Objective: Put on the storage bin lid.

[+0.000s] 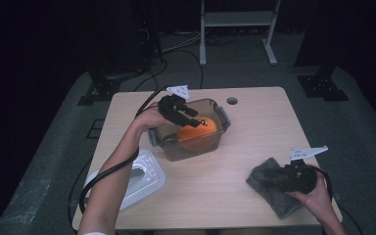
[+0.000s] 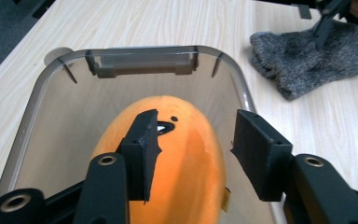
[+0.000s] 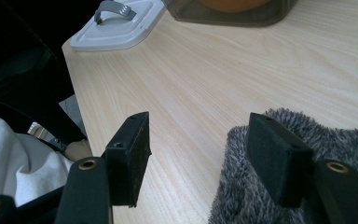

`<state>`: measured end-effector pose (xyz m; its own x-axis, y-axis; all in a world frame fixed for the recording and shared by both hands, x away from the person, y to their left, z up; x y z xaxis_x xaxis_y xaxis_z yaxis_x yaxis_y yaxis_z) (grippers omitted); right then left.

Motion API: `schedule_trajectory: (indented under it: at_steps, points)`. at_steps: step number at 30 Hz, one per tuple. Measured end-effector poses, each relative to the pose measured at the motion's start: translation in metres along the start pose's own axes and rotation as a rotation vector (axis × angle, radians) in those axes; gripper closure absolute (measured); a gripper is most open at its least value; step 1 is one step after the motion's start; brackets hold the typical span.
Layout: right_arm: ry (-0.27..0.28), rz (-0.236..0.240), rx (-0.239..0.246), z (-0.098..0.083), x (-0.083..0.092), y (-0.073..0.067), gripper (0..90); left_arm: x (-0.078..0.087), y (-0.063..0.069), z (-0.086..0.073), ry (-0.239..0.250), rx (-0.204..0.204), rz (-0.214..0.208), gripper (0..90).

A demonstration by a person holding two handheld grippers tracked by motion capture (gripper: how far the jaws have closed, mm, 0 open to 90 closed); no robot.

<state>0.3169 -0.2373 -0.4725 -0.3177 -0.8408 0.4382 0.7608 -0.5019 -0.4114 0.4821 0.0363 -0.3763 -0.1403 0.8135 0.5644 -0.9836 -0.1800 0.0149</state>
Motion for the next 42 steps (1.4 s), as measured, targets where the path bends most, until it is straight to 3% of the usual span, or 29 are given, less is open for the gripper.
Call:
schedule_trajectory:
  at_steps: [11,15,21,27,42]
  points:
    - [-0.002,-0.005,0.003,0.001,-0.002,-0.001,38.6,0.037,0.018,0.000,0.116,0.003,0.022,38.0]
    - [-0.012,-0.008,0.005,0.000,-0.003,-0.001,38.6,0.051,0.025,-0.005,0.134,0.008,0.025,35.6]
    - [-0.015,-0.011,0.008,0.000,-0.004,-0.002,38.3,0.068,0.034,-0.013,0.132,-0.006,0.046,32.1]
    - [-0.017,-0.017,0.005,0.000,-0.004,0.000,38.2,0.092,0.047,-0.028,0.156,-0.020,0.097,27.5]
    - [-0.019,-0.025,0.002,0.000,-0.003,0.000,38.2,0.134,0.066,-0.069,0.174,0.013,0.203,17.6]
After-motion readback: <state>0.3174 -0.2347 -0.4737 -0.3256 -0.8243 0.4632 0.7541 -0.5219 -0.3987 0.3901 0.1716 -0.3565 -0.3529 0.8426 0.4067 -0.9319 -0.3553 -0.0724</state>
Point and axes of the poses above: each handheld gripper's, and its own axes: x roughly backward along the jaws, z roughly out of its top, y roughly to its right, the point moved 8 cm from there along -x, roughly forward along the jaws, and after that the axes turned 7 degrees about y, right-handed, at the moved point
